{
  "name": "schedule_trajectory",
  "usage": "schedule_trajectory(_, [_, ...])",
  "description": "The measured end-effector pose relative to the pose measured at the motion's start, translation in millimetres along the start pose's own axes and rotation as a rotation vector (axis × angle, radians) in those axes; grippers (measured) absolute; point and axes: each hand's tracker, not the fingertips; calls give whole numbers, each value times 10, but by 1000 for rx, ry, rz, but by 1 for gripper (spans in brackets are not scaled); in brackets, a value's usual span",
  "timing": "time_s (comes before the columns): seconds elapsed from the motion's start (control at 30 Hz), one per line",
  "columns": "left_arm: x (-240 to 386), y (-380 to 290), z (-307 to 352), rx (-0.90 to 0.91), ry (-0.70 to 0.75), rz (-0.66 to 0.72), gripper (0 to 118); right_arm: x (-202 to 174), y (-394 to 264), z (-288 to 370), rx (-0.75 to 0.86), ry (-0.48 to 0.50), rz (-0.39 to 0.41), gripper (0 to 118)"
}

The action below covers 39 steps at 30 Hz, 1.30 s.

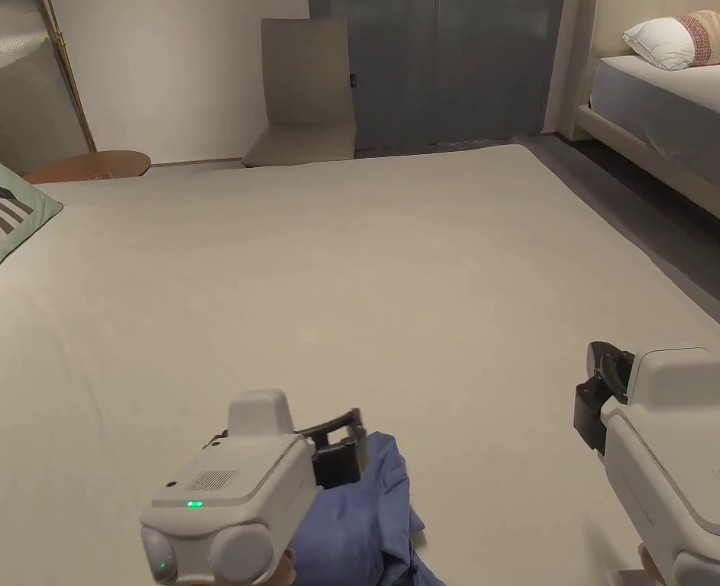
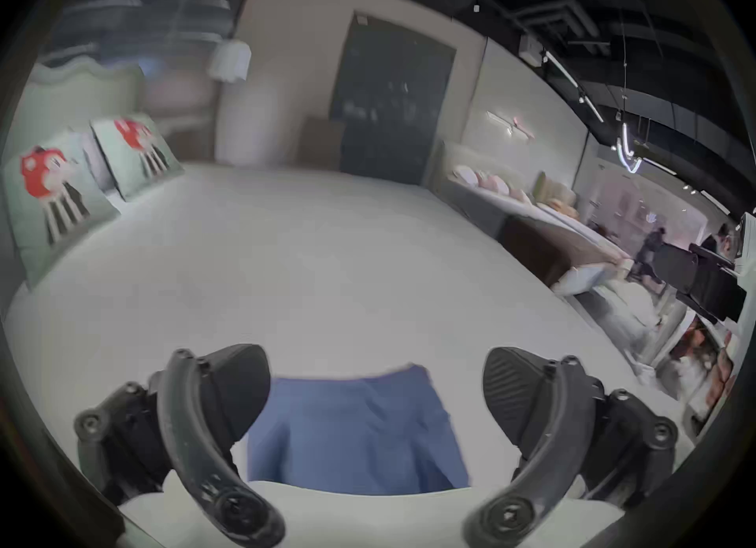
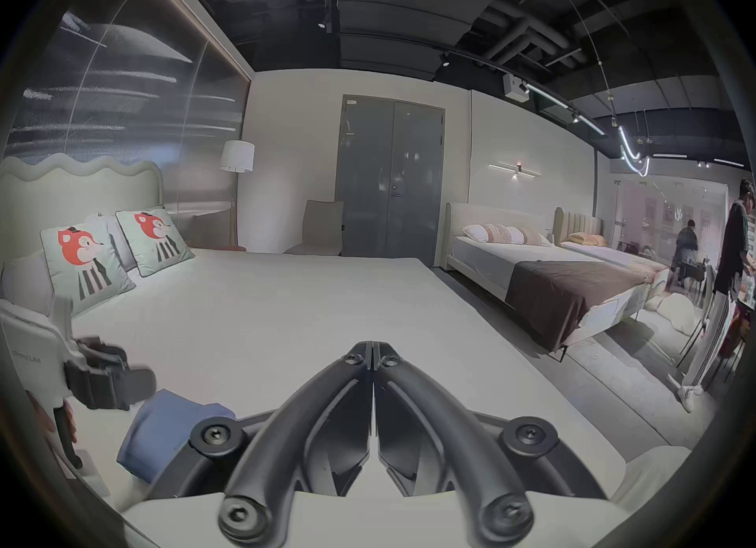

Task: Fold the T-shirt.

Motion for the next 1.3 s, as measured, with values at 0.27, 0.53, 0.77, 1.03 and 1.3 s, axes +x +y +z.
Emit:
schedule_trajectory(0.27, [-178, -314, -122, -87, 10, -14, 0, -87, 4, 2, -5, 24, -5, 0])
schedule_trajectory(0.53, [315, -827, -401, -243, -35, -143, 0, -16, -11, -3, -19, 15, -3, 0])
schedule_trajectory(0.77, [715, -1142, -495, -294, -97, -189, 0, 193, -65, 5, -34, -29, 5, 0])
schedule_trajectory(1.03, [807, -1052, -447, -275, -141, -192, 0, 199, -29, 81, -35, -43, 2, 0])
schedule_trajectory(1.3, [412, -296, -57, -43, -106, -154, 0, -38, 116, 72, 19, 5, 5, 0])
